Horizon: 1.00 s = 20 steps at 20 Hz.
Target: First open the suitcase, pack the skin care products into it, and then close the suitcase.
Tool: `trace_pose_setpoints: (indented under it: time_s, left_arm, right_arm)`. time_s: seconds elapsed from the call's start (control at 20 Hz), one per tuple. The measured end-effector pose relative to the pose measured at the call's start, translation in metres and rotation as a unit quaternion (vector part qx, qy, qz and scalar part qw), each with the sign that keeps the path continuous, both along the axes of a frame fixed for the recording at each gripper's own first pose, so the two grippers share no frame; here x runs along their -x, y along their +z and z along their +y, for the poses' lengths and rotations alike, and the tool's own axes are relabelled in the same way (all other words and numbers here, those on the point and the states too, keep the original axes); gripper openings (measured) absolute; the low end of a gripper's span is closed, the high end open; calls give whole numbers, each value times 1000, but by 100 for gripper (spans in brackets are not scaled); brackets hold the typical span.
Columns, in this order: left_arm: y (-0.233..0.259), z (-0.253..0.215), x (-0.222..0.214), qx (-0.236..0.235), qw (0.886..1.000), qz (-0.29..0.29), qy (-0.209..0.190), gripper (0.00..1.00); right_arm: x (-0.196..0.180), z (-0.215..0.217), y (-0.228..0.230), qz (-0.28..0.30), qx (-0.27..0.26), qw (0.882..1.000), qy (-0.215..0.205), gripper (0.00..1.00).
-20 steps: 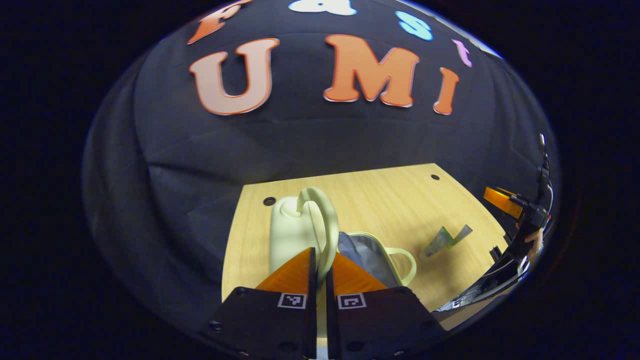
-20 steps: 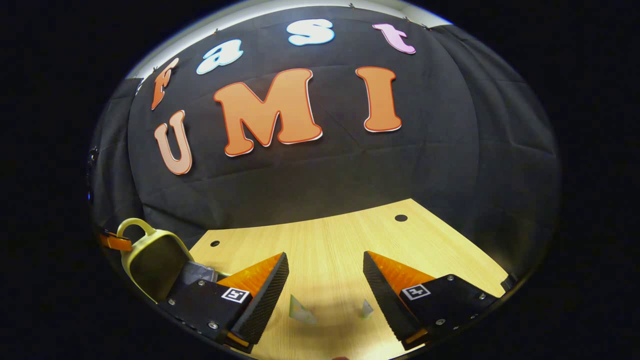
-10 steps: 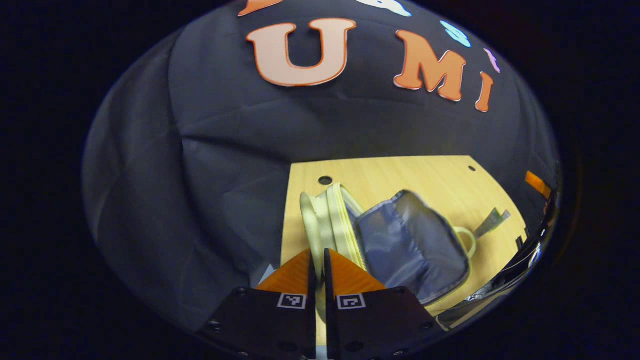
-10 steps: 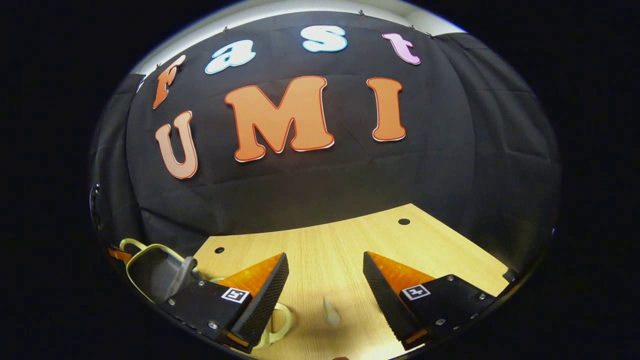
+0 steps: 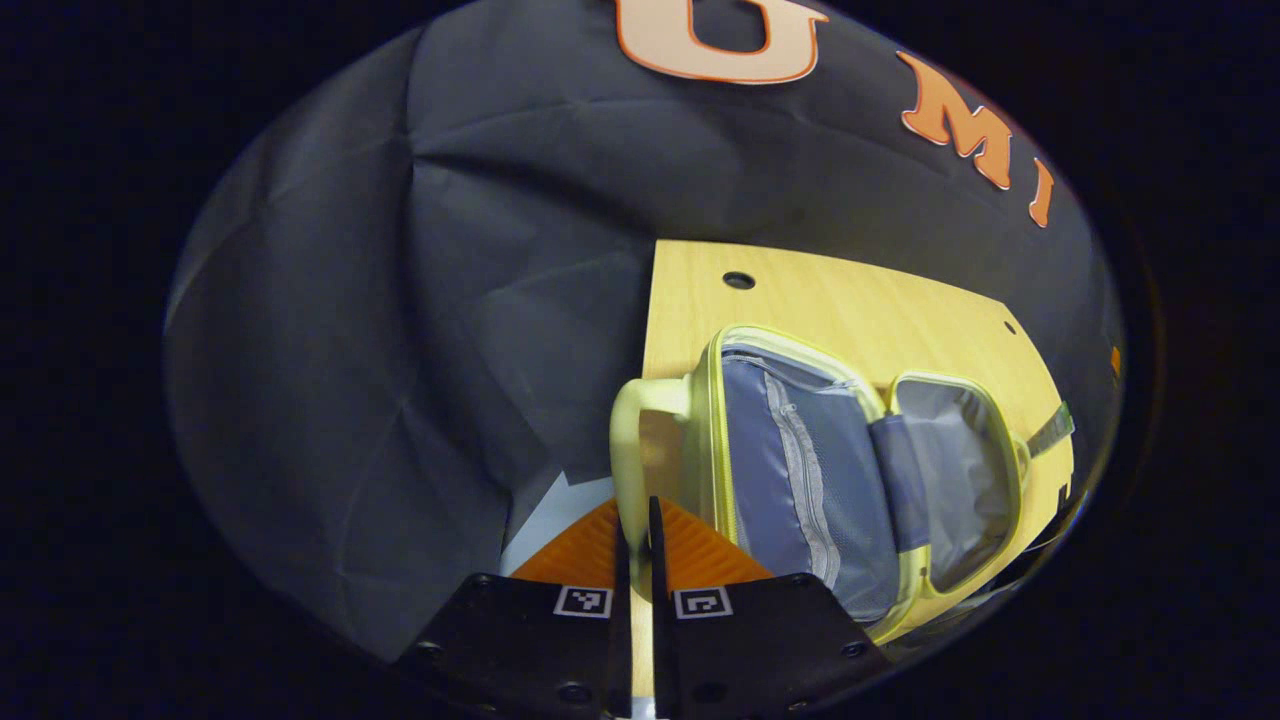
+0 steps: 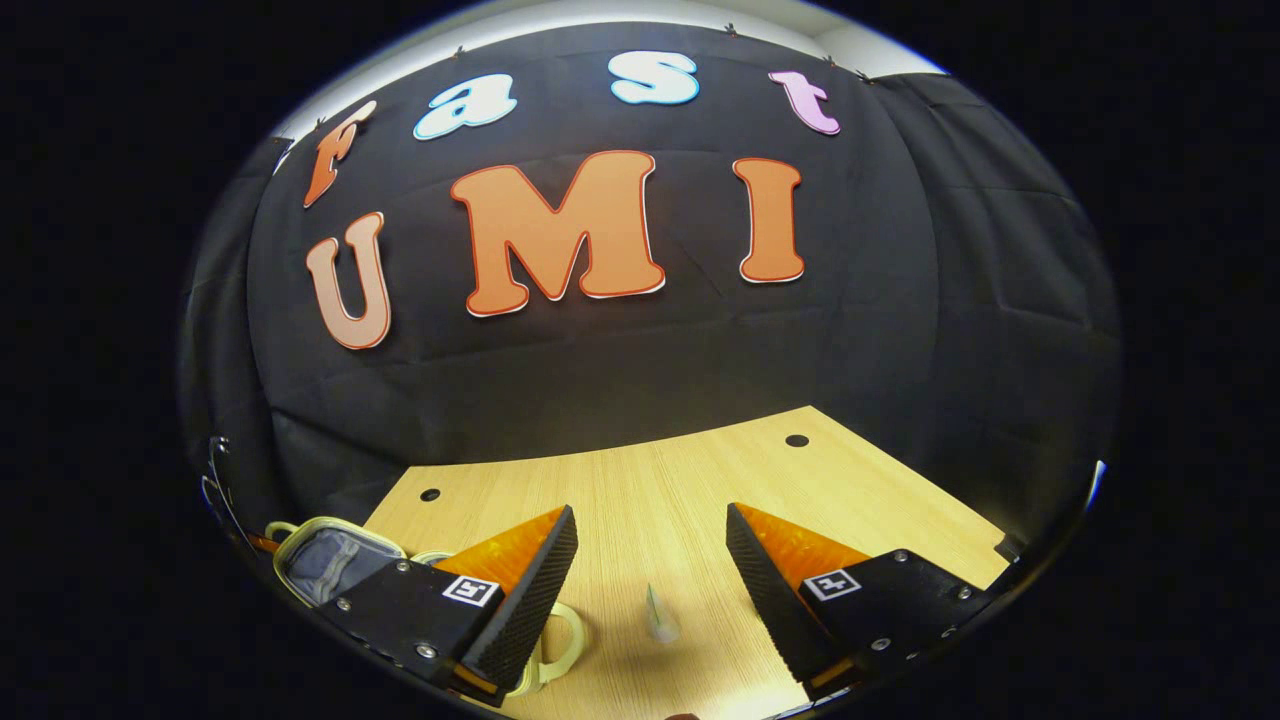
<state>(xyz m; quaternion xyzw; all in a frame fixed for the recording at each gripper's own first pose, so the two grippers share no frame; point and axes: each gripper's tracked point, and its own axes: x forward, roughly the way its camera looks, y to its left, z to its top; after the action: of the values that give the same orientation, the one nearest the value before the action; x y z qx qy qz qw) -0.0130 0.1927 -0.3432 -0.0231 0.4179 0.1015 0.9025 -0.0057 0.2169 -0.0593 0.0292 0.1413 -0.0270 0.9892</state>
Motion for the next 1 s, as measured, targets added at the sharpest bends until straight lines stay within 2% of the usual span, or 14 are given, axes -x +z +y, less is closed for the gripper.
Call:
trace_pose_setpoints:
  time_s: [0.2,0.3,0.4,0.45,0.55,0.65,0.85,1.0]
  left_arm:
    - [-17,5,5,0,999,32,11,9]
    - [-27,8,5,-8,998,48,33,14]
    - [-27,15,9,-27,997,54,43,25]
    - [-23,10,6,-26,998,43,41,26]
    - [-1,17,2,-71,996,19,41,63]
    - [33,5,-8,-88,995,-25,45,100]
    - [122,-47,-24,-102,986,-120,45,100]
    - [202,-108,-26,-101,977,-185,29,100]
  right_arm:
    - [3,-5,-6,7,7,1000,-4,95]
    - [4,-8,-7,11,12,1000,-5,95]
    - [4,-10,-10,12,13,1000,-6,95]
    - [4,-11,-10,12,14,1000,-7,95]
    - [4,-17,-12,11,17,1000,-10,95]
    - [4,-24,-12,10,21,1000,-11,95]
    - [-3,-39,-16,9,25,1000,-7,95]
    - [-10,-53,-15,5,29,1000,0,95]
